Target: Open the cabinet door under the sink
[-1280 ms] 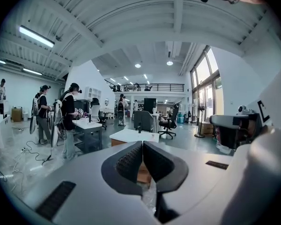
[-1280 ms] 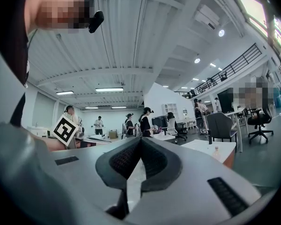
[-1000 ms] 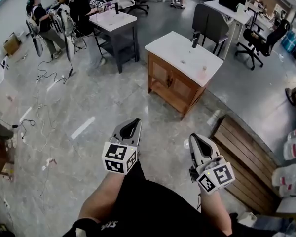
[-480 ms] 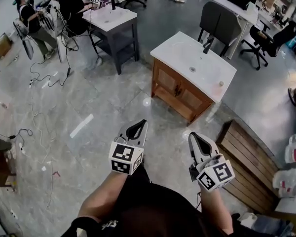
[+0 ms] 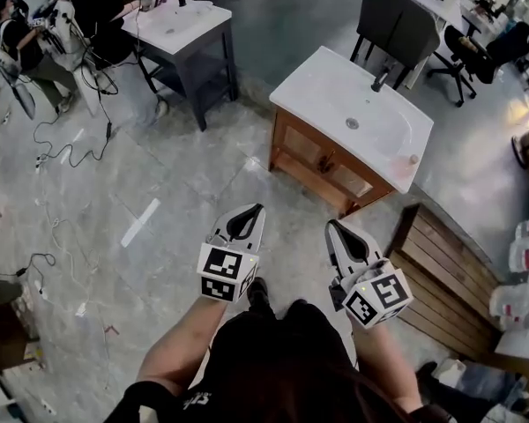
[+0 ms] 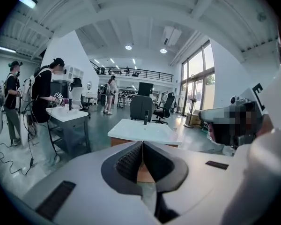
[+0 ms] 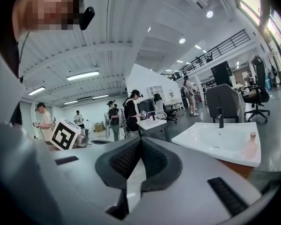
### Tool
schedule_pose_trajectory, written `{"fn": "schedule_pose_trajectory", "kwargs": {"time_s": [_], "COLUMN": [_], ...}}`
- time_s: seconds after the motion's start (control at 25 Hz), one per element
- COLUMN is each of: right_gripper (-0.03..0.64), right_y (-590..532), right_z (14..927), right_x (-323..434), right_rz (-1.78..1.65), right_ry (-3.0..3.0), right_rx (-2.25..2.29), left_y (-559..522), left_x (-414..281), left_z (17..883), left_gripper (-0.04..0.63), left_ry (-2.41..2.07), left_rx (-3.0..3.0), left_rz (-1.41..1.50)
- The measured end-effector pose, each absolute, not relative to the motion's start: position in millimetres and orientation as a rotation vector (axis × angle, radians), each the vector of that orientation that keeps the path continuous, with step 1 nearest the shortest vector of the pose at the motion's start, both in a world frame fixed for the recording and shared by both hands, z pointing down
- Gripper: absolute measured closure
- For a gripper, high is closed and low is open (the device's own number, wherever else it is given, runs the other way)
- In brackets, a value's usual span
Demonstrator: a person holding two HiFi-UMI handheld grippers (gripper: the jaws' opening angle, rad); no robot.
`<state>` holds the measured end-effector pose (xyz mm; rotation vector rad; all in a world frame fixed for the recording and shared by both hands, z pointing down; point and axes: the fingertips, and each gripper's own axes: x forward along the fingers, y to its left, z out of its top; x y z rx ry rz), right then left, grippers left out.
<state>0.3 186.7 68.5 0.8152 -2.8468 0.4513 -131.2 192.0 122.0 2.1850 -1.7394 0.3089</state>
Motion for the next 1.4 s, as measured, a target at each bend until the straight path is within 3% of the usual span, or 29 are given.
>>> {"fn": "schedule_pose_trajectory", "kwargs": {"time_s": [0.48, 0.88, 1.4], "right_gripper": [0.603, 0.603, 0.603], "right_y": [97.5, -31.2, -111.2], "right_z": [112.2, 179.0, 238.5], "right_x": [49.6, 88.3, 75.6], "right_rz": [0.559, 0.629, 0.645], "right_ry": [-2.753, -2.684, -2.629], "right_rx": [1.043, 1.097, 1.113], "left_y": [106.7, -38.9, -132.9], "left_x": [-111.1, -59.0, -40.7], "left_z": [162.7, 193.4, 260.0], "left_gripper": [0.575, 0.575, 0.575], "left_ry": [-1.573, -1.535, -1.457], "left_rx": [2.154, 2.225, 2.271], "left_rz": [0.353, 0.497, 0.524]}}
